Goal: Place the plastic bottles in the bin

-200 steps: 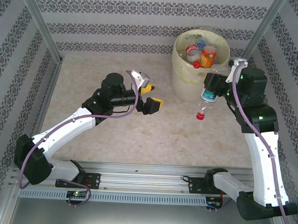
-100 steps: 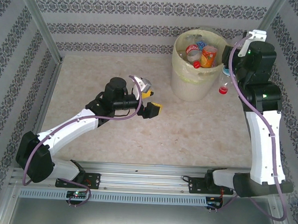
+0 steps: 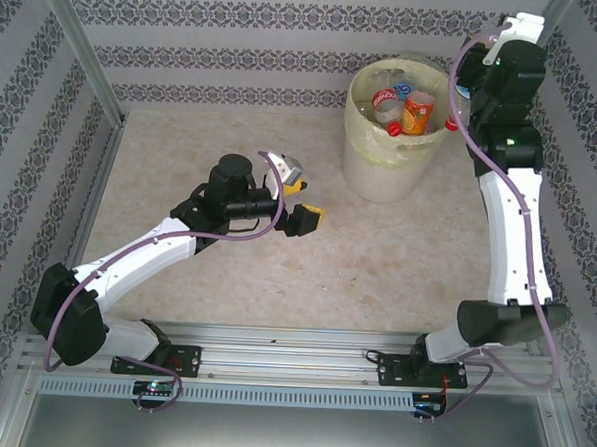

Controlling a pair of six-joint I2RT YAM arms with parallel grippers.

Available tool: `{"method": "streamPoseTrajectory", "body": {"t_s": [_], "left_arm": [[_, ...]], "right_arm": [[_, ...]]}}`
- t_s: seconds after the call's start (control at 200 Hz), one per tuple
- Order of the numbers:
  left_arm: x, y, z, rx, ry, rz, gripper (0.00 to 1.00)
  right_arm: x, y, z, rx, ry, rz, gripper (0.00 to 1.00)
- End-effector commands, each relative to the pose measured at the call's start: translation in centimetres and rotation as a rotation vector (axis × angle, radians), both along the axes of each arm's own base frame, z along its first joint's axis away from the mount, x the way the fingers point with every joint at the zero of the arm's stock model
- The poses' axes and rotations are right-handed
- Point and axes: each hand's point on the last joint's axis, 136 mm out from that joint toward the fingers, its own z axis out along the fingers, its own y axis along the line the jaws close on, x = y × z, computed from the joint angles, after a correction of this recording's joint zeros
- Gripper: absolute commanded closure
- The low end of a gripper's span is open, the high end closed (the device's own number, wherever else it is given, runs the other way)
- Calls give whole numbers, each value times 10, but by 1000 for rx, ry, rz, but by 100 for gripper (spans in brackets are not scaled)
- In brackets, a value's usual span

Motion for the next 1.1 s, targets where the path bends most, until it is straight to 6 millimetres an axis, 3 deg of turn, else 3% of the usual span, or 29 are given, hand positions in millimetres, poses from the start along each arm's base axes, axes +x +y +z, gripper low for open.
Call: {"method": "streamPoseTrajectory", "body": {"t_s": [0.0,0.14,0.33,0.54,0.679,0.879,1.099], "left_arm": [[2,6,6,5,-35,14,0],[3,5,4,12,-29,9,0],[3,4,1,18,-25,6,0],[3,5,-3,34,-26,5,0],[3,5,-3,37,-26,2,0],[2,4,-6,43,-20,-7,0],[2,3,-7,37,-10,-13,0]], "right_arm": [[10,-4,26,35,-148,-9,45],[33,-6,14,73,-193,-23,45],[60,-13,-20,140,-222,-74,43],[91,-24,-73,279,-181,-90,43],[92,-25,-100,344,-183,-91,42],[74,-19,-130,389,-174,-61,35],[52,-17,-133,369,-165,-32,21]]}}
